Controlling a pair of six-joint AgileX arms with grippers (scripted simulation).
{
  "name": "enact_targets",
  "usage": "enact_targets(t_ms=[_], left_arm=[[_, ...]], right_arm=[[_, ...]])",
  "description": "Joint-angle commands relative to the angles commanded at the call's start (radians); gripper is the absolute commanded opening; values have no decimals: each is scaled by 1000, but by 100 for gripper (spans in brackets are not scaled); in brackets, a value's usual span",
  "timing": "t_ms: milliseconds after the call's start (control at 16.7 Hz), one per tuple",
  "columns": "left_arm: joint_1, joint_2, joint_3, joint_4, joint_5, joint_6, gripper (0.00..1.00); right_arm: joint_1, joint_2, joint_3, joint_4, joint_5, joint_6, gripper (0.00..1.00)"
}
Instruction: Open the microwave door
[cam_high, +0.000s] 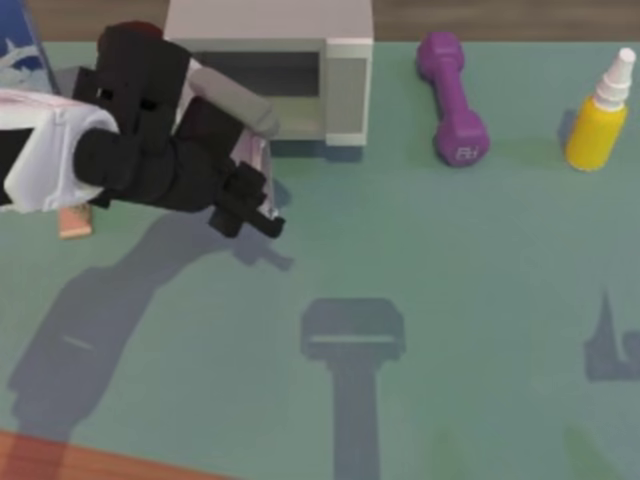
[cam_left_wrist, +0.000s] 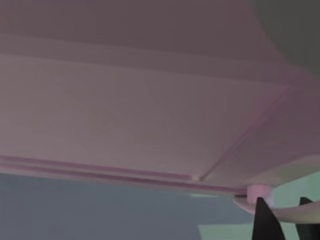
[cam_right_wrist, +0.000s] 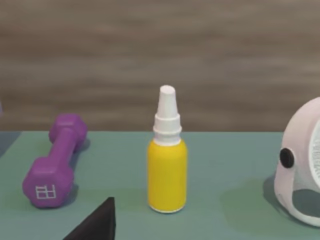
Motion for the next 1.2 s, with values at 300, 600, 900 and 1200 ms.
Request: enact_targets(t_ms=[300, 600, 900, 1200], left_arm=[[0, 0, 0, 0, 0, 0, 0], [10, -4, -6, -11, 27, 29, 0], [35, -13, -11, -24, 60, 80, 0], [35, -13, -11, -24, 60, 80, 0]], right_arm=[[0, 0, 0, 0, 0, 0, 100], [0, 0, 0, 0, 0, 0, 100], [0, 0, 0, 0, 0, 0, 100], [0, 0, 0, 0, 0, 0, 100]])
